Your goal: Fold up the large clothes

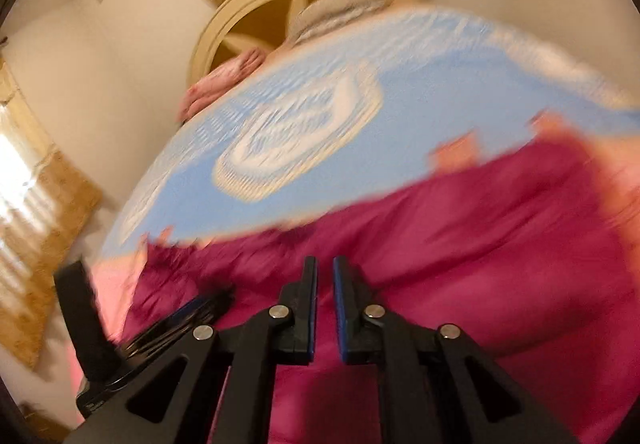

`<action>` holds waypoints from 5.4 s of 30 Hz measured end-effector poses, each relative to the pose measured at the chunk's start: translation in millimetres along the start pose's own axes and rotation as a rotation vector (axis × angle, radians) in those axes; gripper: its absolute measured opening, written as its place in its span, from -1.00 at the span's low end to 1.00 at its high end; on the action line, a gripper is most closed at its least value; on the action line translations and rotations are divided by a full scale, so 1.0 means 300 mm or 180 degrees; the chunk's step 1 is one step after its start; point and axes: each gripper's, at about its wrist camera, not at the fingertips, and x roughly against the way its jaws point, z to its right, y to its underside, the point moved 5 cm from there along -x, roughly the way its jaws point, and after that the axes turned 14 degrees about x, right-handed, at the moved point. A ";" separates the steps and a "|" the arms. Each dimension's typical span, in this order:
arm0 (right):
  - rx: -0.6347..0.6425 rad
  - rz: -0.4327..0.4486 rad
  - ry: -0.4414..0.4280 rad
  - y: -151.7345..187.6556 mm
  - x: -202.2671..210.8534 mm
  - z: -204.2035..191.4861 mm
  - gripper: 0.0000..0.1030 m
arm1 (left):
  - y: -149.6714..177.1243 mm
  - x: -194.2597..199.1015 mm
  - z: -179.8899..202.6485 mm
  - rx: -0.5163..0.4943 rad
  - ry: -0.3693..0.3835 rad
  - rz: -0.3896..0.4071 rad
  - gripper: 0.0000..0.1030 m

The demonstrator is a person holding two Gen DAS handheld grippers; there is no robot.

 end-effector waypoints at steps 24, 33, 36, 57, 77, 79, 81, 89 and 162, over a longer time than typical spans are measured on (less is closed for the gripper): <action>0.0063 -0.0364 0.0710 0.073 -0.105 0.174 -0.91 | 0.017 -0.010 0.028 -0.0280 -0.0396 0.0009 0.12; 0.0066 0.0061 0.0529 0.055 0.157 -0.004 -0.85 | -0.031 0.237 -0.085 -0.0127 -0.0132 0.0105 0.83; 0.0177 0.0178 0.0143 0.131 0.203 -0.157 -0.85 | -0.020 0.320 -0.182 0.0112 -0.0053 0.0272 0.87; 0.0560 -0.0121 0.0092 0.317 -0.044 -0.394 -0.91 | 0.125 0.367 -0.353 0.0492 0.0273 -0.0005 0.87; 0.0418 -0.0072 -0.0093 0.312 -0.037 -0.370 -0.91 | 0.163 0.295 -0.343 0.1311 0.1032 -0.0414 -0.25; 0.0407 -0.0067 -0.0109 0.314 -0.037 -0.367 -0.91 | 0.157 0.307 -0.354 0.1379 0.1073 -0.0371 -0.43; 0.0409 -0.0068 -0.0107 0.314 -0.040 -0.368 -0.91 | 0.145 0.327 -0.340 0.1285 0.0982 -0.0283 -0.51; 0.0349 -0.0081 -0.0167 0.318 -0.043 -0.347 -0.91 | 0.088 0.428 -0.134 0.0547 0.0885 0.0083 -0.54; 0.0102 0.0200 -0.0939 0.166 0.115 -0.013 -0.80 | 0.366 0.189 0.342 -0.1392 0.0681 -0.0317 -0.55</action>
